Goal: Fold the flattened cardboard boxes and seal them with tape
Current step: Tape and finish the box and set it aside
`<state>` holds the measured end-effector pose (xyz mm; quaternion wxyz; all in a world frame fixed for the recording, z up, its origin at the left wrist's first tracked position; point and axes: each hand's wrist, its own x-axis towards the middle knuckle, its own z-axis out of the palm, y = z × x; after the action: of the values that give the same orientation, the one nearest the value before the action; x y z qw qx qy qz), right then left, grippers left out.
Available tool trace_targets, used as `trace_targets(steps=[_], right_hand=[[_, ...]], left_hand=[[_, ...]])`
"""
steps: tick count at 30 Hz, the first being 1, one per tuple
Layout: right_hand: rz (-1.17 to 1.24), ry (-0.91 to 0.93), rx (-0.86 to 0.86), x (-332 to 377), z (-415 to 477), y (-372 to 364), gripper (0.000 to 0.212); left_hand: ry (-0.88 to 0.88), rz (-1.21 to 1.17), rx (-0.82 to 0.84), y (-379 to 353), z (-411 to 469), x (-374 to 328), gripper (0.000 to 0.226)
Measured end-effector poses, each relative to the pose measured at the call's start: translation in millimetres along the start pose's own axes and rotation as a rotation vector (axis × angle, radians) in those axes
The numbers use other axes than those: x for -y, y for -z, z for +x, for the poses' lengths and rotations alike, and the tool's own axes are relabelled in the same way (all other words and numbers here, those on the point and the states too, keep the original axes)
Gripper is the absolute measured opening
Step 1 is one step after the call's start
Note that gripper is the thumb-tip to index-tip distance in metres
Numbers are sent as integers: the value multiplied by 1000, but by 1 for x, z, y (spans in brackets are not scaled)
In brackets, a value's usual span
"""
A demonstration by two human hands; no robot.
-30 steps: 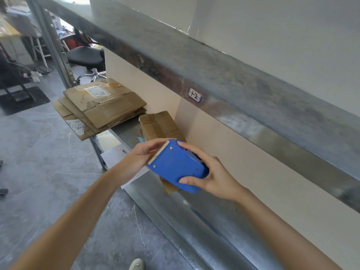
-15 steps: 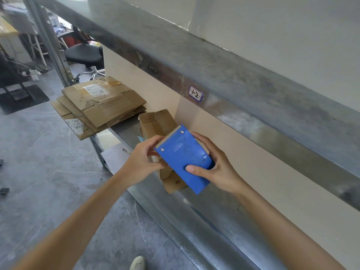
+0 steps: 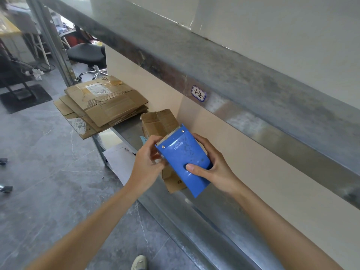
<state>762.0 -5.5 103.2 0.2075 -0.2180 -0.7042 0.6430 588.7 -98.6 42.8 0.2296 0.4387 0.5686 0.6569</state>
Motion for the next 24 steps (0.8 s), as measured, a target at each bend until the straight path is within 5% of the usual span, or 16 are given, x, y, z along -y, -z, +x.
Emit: trace_targets(steps=[24], right_hand=[[32, -92, -24, -10, -2, 3, 63]], left_hand=[[110, -48, -11, -8, 1, 4, 49]])
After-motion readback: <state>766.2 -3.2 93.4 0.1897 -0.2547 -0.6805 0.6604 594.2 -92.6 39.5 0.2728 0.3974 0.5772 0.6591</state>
